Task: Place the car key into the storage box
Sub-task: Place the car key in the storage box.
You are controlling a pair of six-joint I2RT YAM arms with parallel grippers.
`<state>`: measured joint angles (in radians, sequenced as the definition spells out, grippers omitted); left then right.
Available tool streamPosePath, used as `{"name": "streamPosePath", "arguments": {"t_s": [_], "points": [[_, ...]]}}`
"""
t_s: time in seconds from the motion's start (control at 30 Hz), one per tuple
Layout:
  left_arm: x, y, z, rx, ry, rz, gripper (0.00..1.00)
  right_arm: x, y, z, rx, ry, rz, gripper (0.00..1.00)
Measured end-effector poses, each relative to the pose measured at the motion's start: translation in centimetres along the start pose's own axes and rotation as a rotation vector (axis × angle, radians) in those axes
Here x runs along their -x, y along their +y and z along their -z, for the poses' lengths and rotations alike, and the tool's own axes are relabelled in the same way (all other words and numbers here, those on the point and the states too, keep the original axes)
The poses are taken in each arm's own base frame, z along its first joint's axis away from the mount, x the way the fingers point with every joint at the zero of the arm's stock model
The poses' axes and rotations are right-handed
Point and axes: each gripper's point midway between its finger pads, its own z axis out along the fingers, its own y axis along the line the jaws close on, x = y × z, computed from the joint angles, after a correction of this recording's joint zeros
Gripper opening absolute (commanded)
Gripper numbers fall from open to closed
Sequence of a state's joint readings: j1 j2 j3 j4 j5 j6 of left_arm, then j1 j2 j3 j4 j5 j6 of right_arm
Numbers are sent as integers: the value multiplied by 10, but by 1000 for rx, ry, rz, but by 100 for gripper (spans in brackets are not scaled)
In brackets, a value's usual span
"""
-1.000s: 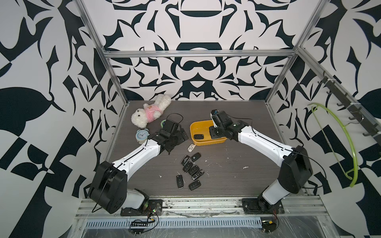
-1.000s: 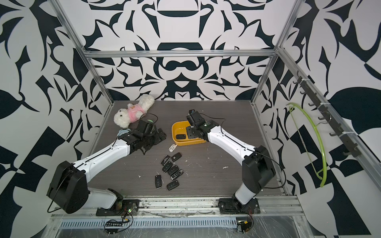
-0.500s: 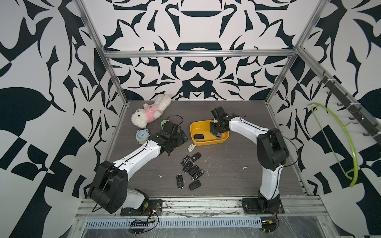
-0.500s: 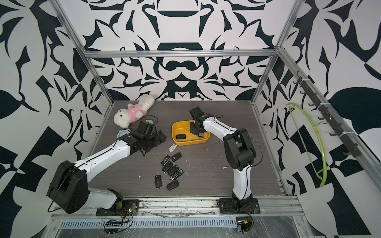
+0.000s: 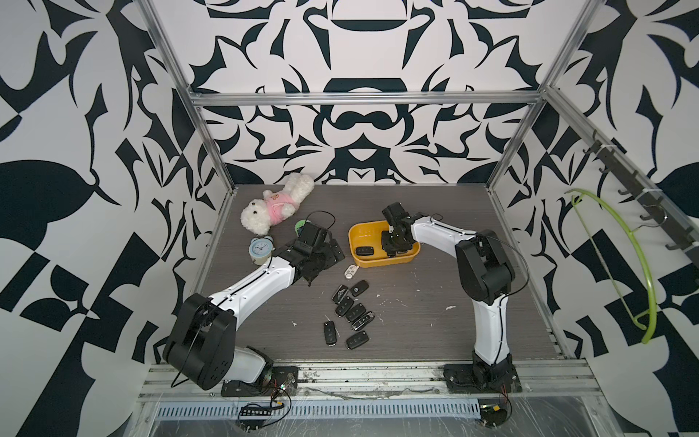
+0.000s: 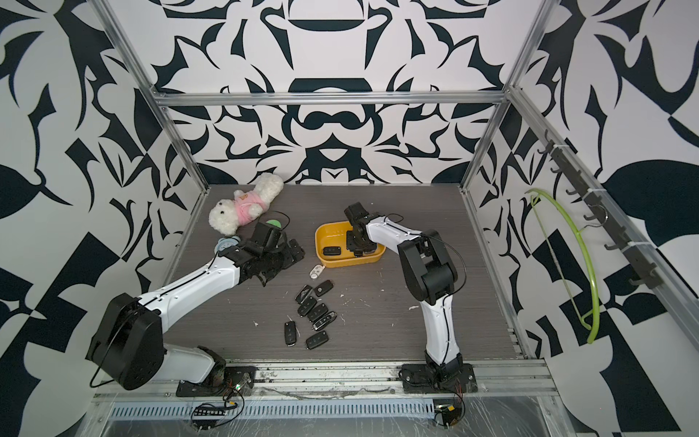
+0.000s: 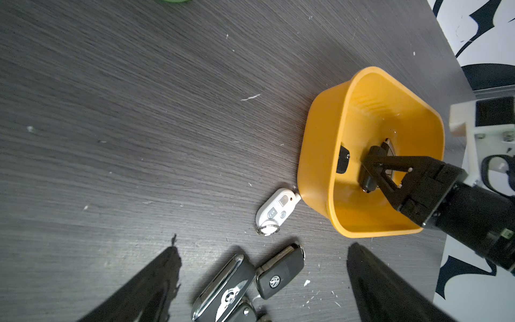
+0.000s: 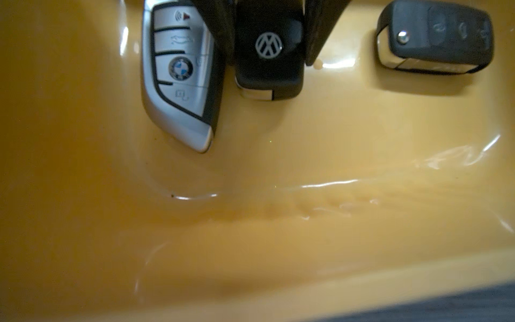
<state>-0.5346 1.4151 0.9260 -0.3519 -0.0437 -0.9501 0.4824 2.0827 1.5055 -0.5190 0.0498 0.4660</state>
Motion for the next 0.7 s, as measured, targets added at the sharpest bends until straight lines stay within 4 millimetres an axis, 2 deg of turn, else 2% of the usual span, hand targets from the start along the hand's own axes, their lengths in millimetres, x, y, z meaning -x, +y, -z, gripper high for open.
{"name": "streamPosePath", "arguments": {"t_s": [0.23,0.27,0.3,0.57,0.7], "points": [[1,0,0,1,-1,2,99,1,-1,0,-4,-3,-12,51],[1,0,0,1,-1,2,99,1,-1,0,-4,-5,-10,58],[1,0,0,0,-1,2,99,1,0,0,-2,-5,-14,61],[1,0,0,1,-1,-3,99,13,5,8,11,-33,-8,61],[0,2,0,8,4,-44,99,20,8,23,25,-60,-5,61]]}}
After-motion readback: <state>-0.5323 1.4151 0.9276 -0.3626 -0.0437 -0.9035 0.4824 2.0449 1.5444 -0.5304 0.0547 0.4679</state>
